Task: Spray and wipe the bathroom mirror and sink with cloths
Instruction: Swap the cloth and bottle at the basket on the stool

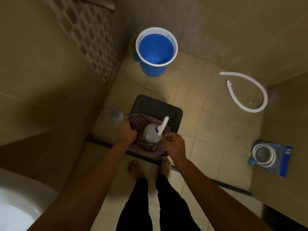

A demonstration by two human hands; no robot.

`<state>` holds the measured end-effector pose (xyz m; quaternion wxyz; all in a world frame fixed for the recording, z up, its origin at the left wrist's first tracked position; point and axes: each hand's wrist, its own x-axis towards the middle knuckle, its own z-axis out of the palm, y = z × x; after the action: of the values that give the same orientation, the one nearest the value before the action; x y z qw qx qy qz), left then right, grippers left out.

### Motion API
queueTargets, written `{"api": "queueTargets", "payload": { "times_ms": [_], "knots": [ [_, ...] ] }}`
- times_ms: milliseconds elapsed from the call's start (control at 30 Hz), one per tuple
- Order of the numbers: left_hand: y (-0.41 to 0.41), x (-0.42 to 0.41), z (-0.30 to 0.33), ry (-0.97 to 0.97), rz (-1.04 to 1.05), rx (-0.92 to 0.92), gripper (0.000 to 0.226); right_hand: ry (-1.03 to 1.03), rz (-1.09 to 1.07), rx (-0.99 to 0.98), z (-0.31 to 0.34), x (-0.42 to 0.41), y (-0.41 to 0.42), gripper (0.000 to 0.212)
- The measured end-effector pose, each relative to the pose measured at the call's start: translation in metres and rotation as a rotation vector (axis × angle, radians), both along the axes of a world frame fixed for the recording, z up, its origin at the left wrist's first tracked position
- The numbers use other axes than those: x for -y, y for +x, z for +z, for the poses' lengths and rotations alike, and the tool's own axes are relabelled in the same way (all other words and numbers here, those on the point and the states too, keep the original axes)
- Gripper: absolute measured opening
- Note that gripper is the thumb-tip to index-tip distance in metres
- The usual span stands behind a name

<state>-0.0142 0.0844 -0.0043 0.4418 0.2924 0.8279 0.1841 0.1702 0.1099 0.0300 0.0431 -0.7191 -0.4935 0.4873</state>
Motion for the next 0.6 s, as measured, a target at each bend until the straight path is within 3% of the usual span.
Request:
{"api": "queueTargets", "payload": {
  "times_ms": [200, 600],
  "knots": [
    [0.013, -0.005, -0.016, -0.068, -0.192, -0.250, 0.031, 0.004, 0.024, -0.009, -0.027, 0.007, -0.003, 0.022],
    [0.007, -0.001, -0.060, -0.188, -0.363, -0.389, 0.037, 0.040, 0.075, -0.011, -0.053, 0.016, 0.000, 0.029]
  ]
}}
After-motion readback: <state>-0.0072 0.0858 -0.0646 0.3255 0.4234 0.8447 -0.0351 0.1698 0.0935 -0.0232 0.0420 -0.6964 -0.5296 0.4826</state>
